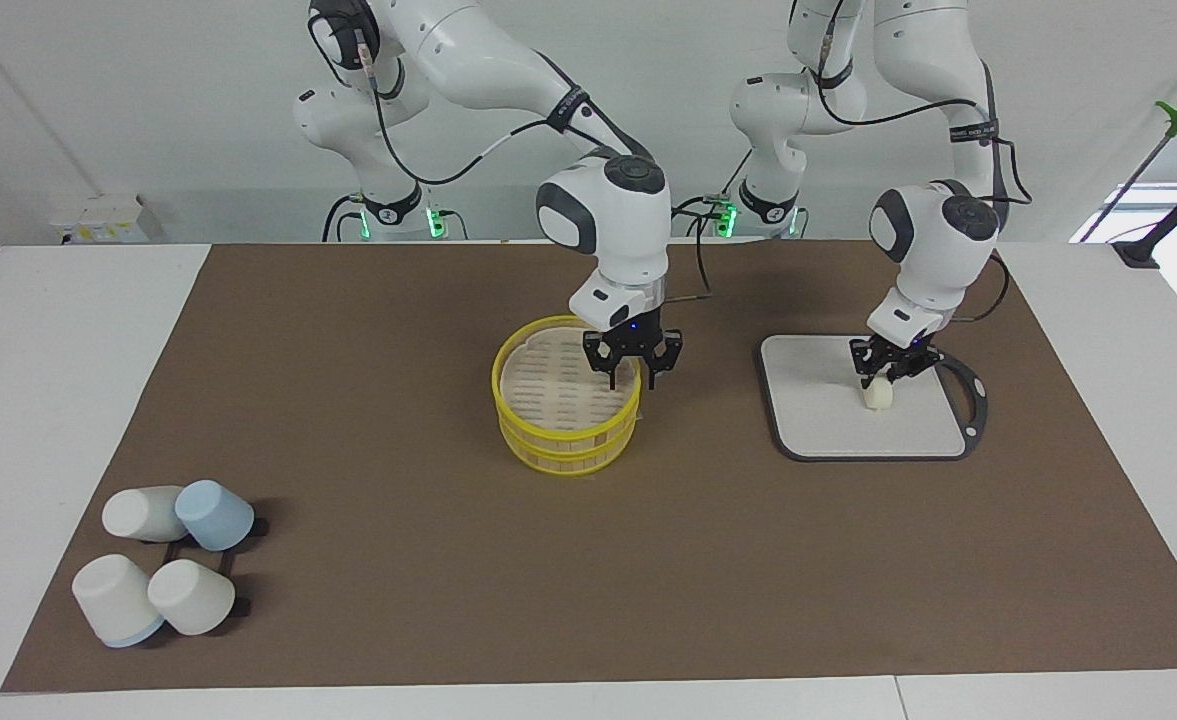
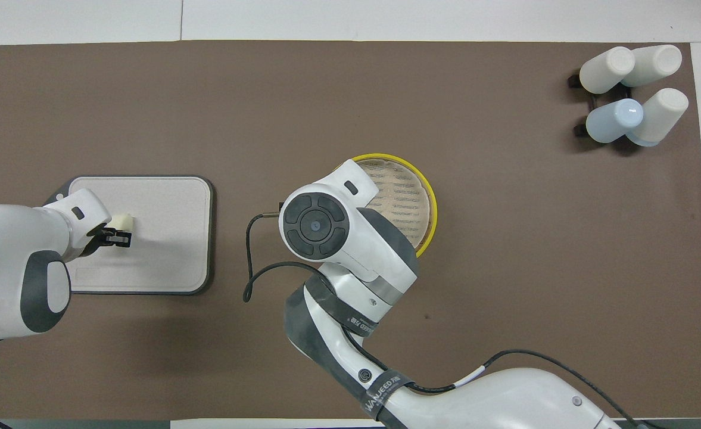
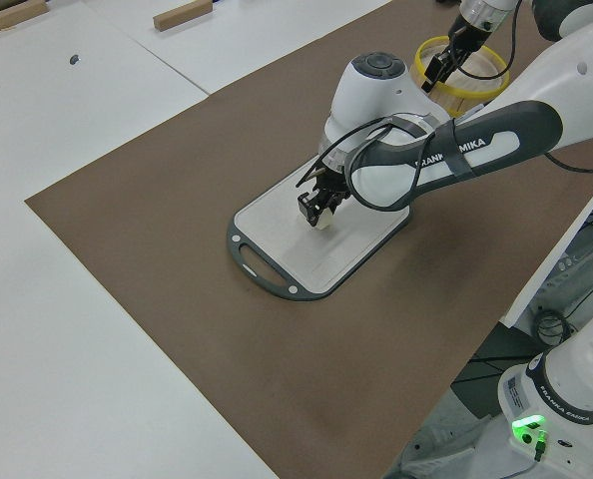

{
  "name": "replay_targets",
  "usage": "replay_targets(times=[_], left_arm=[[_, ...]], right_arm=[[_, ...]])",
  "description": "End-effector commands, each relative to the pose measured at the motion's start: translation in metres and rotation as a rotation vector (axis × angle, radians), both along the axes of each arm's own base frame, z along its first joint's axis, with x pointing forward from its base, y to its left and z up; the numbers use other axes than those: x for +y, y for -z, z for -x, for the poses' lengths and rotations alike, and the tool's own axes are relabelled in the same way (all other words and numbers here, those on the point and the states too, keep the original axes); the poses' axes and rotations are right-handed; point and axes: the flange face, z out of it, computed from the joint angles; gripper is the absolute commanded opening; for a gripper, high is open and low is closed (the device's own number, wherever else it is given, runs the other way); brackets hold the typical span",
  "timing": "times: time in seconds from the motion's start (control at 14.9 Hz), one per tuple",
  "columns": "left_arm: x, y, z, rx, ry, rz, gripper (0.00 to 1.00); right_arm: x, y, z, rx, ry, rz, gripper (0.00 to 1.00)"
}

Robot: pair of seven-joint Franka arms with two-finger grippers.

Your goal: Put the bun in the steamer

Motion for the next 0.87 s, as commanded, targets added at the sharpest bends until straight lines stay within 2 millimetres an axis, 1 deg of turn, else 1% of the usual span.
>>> replay_targets(times=[0.0, 0.07, 0.13, 0.2, 0.27, 0.34, 0.4, 0.47, 0.54, 0.6, 0.67, 0.74, 0.81], left_arm=[[0.003, -0.001, -0.007, -0.007, 0.003, -0.009, 0.29], [0.001, -0.006, -0.010, -0.004, 0.003, -0.008, 0.29], [0.002, -0.014, -0.015, 0.005, -0.003, -0.004, 0.29], [0.002, -0.026, -0.022, 0.025, -0.007, 0.000, 0.29], [0.001, -0.046, -0.031, 0.049, -0.014, 0.010, 0.29], [-0.001, -0.066, -0.038, 0.071, -0.027, 0.020, 0.29], [-0.003, -0.086, -0.043, 0.088, -0.046, 0.024, 0.29], [-0.006, -0.102, -0.046, 0.105, -0.065, 0.026, 0.29], [-0.012, -0.126, -0.050, 0.114, -0.086, 0.028, 0.29], [-0.018, -0.151, -0.050, 0.124, -0.095, 0.030, 0.29], [-0.025, -0.170, -0.051, 0.136, -0.102, 0.030, 0.29], [-0.033, -0.190, -0.052, 0.135, -0.118, 0.031, 0.29], [-0.046, -0.200, -0.052, 0.135, -0.137, 0.030, 0.29]], right_arm=[[-0.003, 0.002, 0.003, -0.001, 0.015, -0.015, 0.45], [-0.002, 0.002, 0.003, -0.001, 0.016, -0.017, 0.36], [-0.002, 0.002, 0.003, 0.006, 0.022, -0.025, 0.21], [-0.001, 0.001, 0.004, 0.019, 0.035, -0.046, 0.02], [-0.001, 0.000, 0.003, 0.020, 0.038, -0.053, 0.00], [-0.001, 0.000, 0.003, 0.021, 0.038, -0.052, 0.00], [0.000, 0.000, 0.004, 0.020, 0.036, -0.053, 0.00], [0.000, -0.002, 0.003, 0.024, 0.036, -0.048, 0.00], [-0.002, -0.014, -0.001, 0.028, 0.040, -0.039, 0.00], [-0.007, -0.034, -0.013, 0.036, 0.047, -0.010, 0.00], [-0.012, -0.055, -0.024, 0.054, 0.043, 0.010, 0.00], [-0.025, -0.078, -0.035, 0.066, 0.025, 0.018, 0.00], [-0.042, -0.091, -0.045, 0.073, 0.010, 0.032, 0.00]])
